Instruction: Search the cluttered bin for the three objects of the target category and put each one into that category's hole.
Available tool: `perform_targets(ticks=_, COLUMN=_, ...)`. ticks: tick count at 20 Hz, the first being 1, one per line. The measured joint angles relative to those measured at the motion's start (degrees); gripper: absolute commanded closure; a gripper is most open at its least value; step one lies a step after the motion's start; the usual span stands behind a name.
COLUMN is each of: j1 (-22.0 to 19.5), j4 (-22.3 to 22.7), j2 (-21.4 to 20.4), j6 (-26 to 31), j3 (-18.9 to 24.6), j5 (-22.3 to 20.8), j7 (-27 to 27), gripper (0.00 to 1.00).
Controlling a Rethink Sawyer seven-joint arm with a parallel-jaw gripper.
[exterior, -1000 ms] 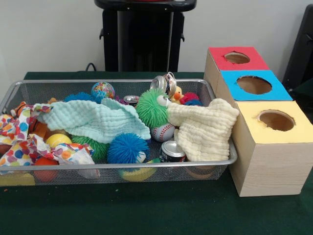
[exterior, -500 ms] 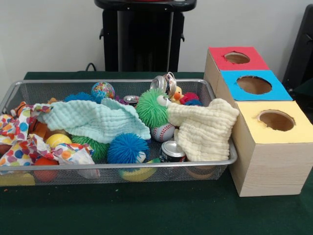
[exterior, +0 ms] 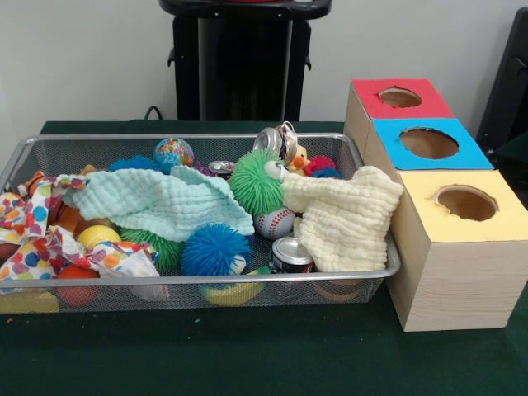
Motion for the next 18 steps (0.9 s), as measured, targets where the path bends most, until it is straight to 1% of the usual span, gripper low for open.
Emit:
perform_targets(ticks=2, j1=-0.28, j4=-0.61, j2=-0.27, j6=1.55, j3=3.59, j5=-5.48, j7=-0.01, gripper=1.00)
perform_targets(ticks=3, j1=-0.44, j4=-1.00, j2=-0.41, j6=2.40, j3=5.92, j5=-8.94, j7=-0.01, gripper=1.00)
perform_targets(ticks=4, j1=-0.67, j4=-1.55, j2=-0.61, j6=3.34, j3=9.32, j5=-13.70, j7=-0.01, gripper=1.00)
perform_targets(ticks=5, j1=-0.80, j4=-1.78, j2=-0.70, j6=3.69, j3=10.95, j5=-15.85, j7=-0.01, gripper=1.00)
perform_targets(ticks=6, j1=-1.10, j4=-2.16, j2=-0.89, j6=4.13, j3=14.55, j5=-20.39, j7=-0.01, gripper=1.00)
perform_targets(ticks=8, j1=-1.49, j4=-2.31, j2=-1.10, j6=4.19, j3=19.47, j5=-26.03, j7=-0.05, gripper=1.00)
perform_targets(ticks=10, j1=-1.61, j4=-2.31, j2=-1.27, j6=4.20, j3=22.77, j5=-29.32, j7=-0.24, gripper=1.00)
perform_targets(ticks=12, j1=-1.57, j4=-2.32, j2=-1.50, j6=4.20, j3=25.68, j5=-31.79, j7=-0.66, gripper=1.00)
perform_targets(ticks=13, j1=-1.55, j4=-2.31, j2=-1.57, j6=4.22, j3=26.41, j5=-32.28, j7=-0.85, gripper=1.00)
perform_targets(ticks=14, j1=-1.48, j4=-2.32, j2=-1.88, j6=4.22, j3=28.22, j5=-33.48, j7=-1.57, gripper=1.00)
perform_targets(ticks=18, j1=-1.20, j4=-2.31, j2=-2.48, j6=4.22, j3=30.05, j5=-34.29, j7=-3.76, gripper=1.00)
